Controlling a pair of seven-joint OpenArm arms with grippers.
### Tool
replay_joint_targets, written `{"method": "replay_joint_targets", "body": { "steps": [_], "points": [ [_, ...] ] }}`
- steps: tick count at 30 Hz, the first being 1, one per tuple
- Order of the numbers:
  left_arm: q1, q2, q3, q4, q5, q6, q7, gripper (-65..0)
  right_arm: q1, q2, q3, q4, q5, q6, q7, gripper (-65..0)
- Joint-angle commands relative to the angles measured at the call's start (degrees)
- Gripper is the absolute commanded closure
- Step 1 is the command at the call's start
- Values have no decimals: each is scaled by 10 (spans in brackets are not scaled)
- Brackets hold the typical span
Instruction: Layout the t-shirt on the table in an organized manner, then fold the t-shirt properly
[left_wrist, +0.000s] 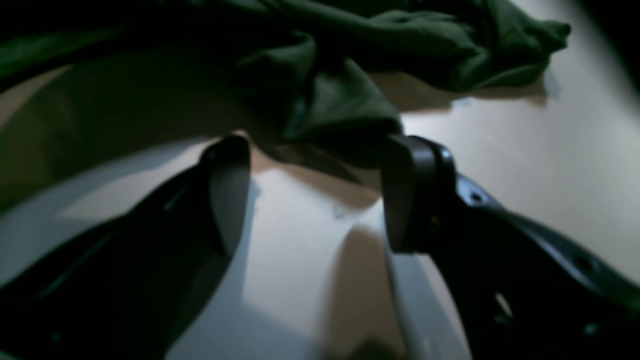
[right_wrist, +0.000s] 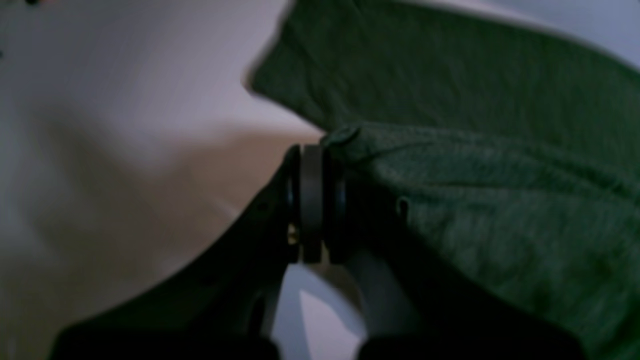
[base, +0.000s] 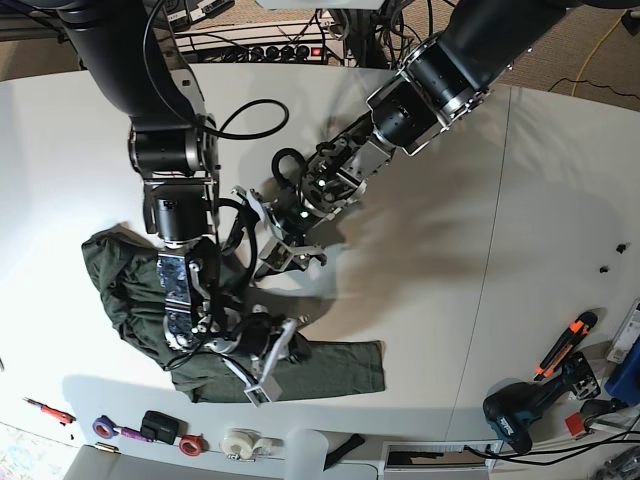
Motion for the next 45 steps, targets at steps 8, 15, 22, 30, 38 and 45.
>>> {"method": "replay_joint_targets", "body": {
  "steps": [8,15,22,30,38,45],
  "points": [
    [-16,6,-2,8,1,-5,-11,-406,33,-27,1,10,-9,3,44,0],
    [-17,2,-2,8,2,43,18,-152,29,-29,1,10,-19,3,54,0],
    [-17,-4,-2,8,21,96,19,0,30,-29,1,10,-19,3,60,0],
    [-17,-11,-2,8,42,96,34,0,30,-29,1,10,-19,3,68,0],
    [-17,-10,-2,8,42,95,39,0,29,-29,1,10,-20,3,70,0],
    [-17,-11,-2,8,42,95,40,0,30,-29,1,10,-20,3,70,0]
  ]
}}
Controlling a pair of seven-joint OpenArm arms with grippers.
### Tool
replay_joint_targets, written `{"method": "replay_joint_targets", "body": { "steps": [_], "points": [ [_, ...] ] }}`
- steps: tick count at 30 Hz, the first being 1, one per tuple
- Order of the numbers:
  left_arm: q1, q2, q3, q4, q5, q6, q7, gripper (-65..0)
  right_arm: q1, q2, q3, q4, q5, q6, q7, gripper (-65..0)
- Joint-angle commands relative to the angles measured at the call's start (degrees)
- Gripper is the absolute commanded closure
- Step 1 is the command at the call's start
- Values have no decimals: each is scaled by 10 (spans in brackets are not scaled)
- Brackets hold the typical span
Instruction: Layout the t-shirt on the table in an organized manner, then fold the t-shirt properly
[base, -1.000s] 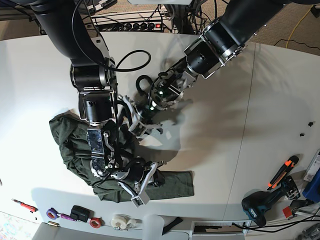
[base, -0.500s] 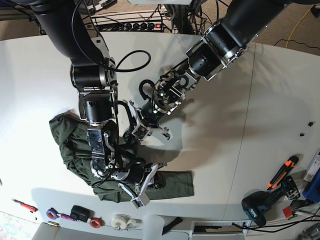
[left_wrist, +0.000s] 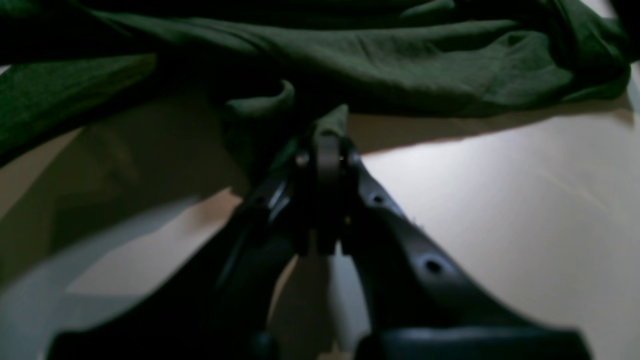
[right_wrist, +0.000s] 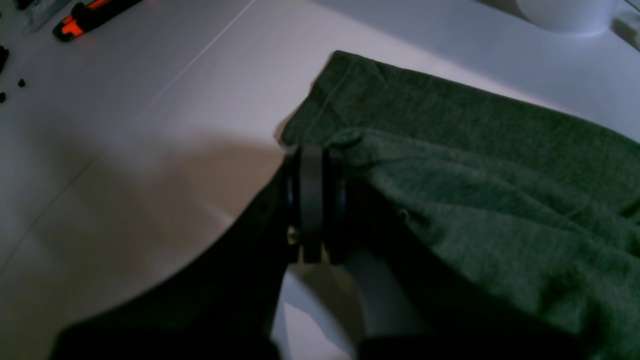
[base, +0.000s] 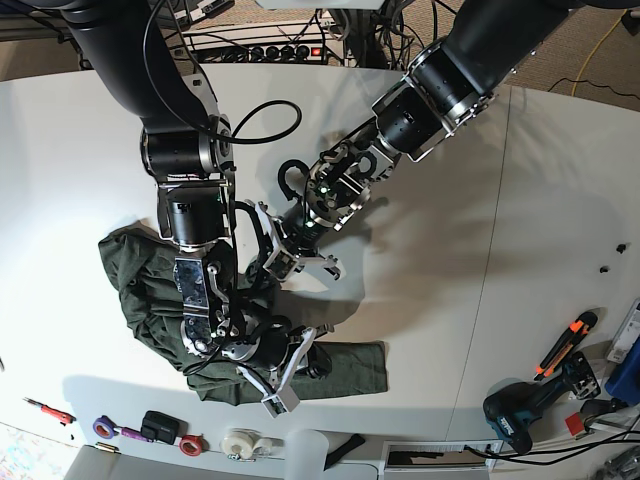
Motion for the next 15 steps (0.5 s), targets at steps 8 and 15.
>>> {"method": "replay_joint_targets", "body": {
  "steps": [8,15],
  "points": [
    [-7,0,-2,2,-2,2,14,0,24,-1,1,10,-2,3,29,0],
    [-4,0,-33,2,2,2,14,0,30,11,1,11,-74,3,58,0]
  ]
}}
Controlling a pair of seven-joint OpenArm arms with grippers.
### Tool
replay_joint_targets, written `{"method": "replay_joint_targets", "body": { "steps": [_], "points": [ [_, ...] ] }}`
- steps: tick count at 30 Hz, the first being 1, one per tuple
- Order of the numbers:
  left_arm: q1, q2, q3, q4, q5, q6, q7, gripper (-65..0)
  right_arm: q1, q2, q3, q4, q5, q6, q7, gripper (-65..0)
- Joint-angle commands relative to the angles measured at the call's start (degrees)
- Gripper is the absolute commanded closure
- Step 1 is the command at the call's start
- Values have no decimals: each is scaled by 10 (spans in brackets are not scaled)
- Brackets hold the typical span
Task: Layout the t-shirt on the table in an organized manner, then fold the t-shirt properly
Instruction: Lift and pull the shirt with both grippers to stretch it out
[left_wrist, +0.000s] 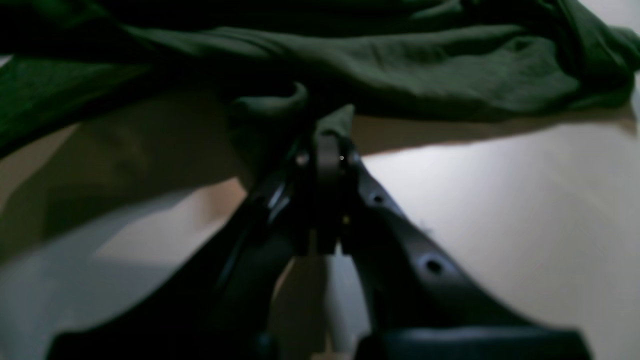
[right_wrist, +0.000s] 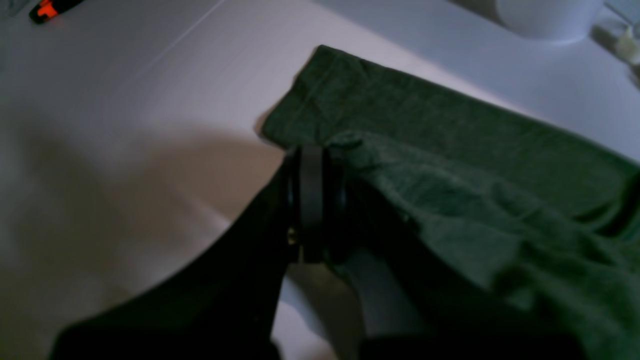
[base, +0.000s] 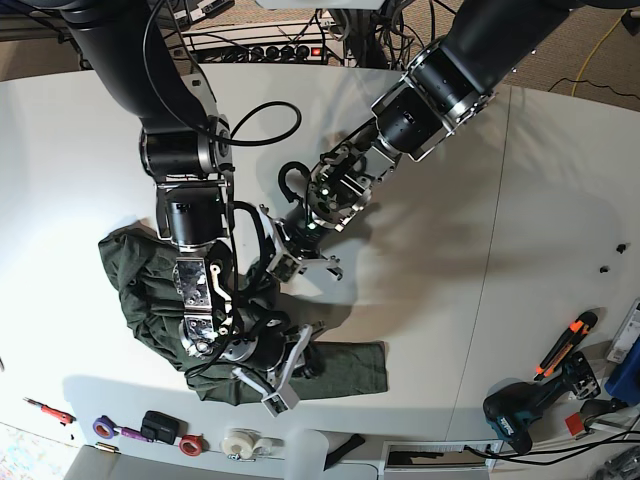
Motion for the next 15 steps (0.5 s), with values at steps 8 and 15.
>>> {"method": "replay_joint_targets", "body": {
  "steps": [8,15],
  "points": [
    [-1,-50,-122,5,33,-64,15,0,83,75,2,11,-91,-283,14,0],
    [-1,-127,-184,58,32,-136,44,0,121,130,2,11,-90,-284,10,0]
  ]
}}
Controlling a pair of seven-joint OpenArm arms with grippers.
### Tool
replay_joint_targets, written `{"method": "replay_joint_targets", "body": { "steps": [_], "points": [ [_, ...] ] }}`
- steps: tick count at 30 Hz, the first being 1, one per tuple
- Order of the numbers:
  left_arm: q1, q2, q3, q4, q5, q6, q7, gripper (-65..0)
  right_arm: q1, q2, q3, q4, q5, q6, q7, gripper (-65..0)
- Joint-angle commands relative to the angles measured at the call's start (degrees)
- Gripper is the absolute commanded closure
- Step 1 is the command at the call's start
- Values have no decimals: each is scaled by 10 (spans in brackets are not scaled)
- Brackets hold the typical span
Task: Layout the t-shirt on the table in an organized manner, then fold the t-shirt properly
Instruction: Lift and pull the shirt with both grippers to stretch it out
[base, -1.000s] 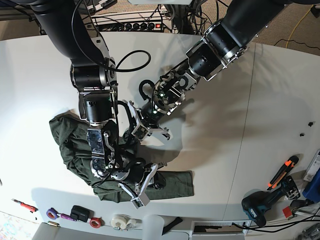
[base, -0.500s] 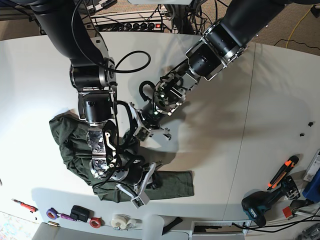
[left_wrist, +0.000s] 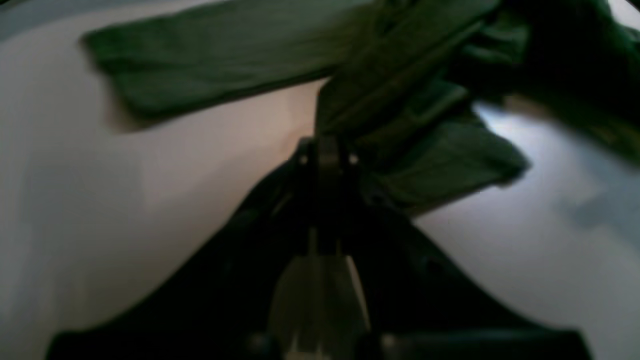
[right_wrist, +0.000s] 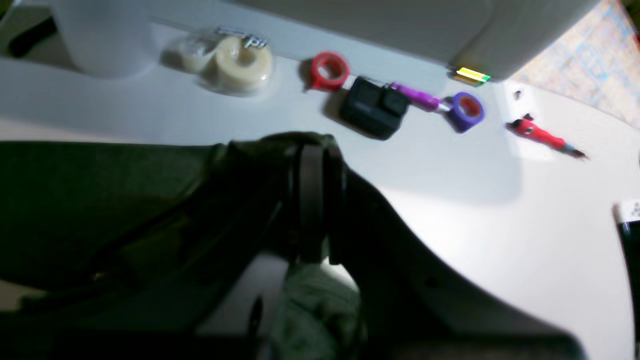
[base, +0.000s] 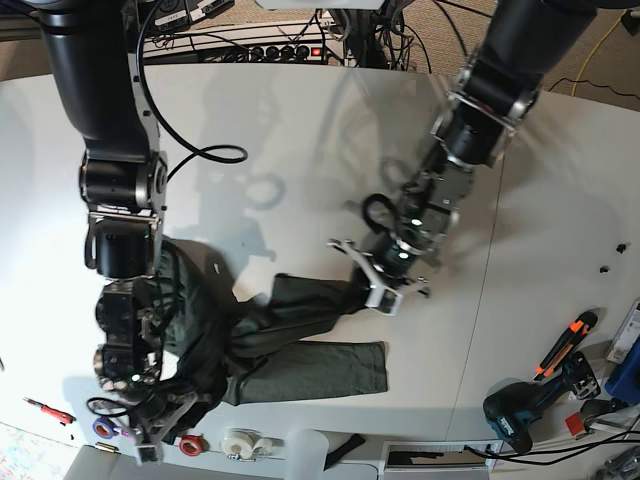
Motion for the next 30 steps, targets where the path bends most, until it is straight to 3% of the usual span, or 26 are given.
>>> {"method": "replay_joint_targets", "body": {
  "steps": [1,7,16,25,30],
  "points": [
    [-9,-14,-3,18,0,4,2,0,37,13,1,11,-1,-5,16,0],
    [-11,-80,-3,112,-21,4,53,0,73,23,1,12,-1,-5,-10,0],
    [-35,-150,-3,255,-29,4,149,0,96,20,1,27,2,-4,-65,0],
    [-140,-203,-5,278,-63,4,199,0,96,20,1,179,66,3,-159,0],
    [-196,-234,-5,278,-65,4,203,0,96,20,1,250,68,2,-207,0]
  ]
}}
